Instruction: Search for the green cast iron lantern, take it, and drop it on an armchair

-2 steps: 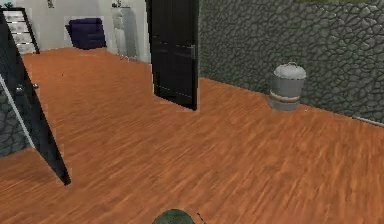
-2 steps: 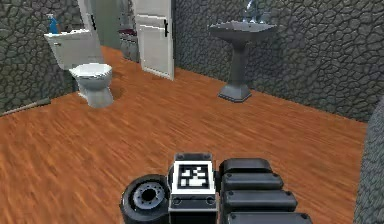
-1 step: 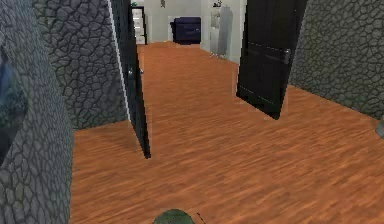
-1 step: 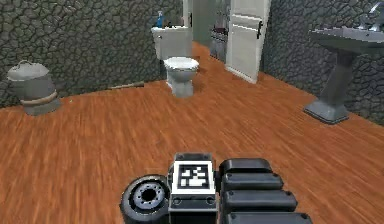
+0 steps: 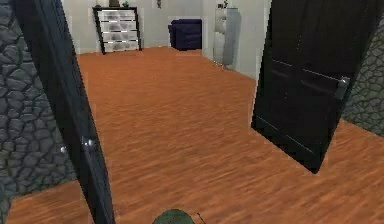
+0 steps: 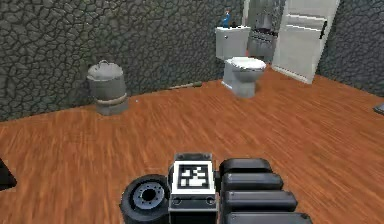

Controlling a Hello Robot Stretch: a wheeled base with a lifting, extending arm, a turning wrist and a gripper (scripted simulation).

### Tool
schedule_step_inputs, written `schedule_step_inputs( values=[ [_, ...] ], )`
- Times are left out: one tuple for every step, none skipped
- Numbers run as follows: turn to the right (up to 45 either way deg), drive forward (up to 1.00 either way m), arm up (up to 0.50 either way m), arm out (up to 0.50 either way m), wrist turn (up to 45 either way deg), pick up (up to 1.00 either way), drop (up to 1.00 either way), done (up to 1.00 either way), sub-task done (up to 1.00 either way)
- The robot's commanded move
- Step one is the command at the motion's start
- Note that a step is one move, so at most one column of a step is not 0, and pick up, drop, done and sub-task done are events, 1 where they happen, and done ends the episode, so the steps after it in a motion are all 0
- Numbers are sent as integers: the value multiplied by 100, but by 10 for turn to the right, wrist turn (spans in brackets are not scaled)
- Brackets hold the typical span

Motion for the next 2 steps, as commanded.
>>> schedule_step_inputs(
  values=[
    [0,100,0,0,0,0,0,0,0],
    [0,100,0,0,0,0,0,0,0]
  ],
)
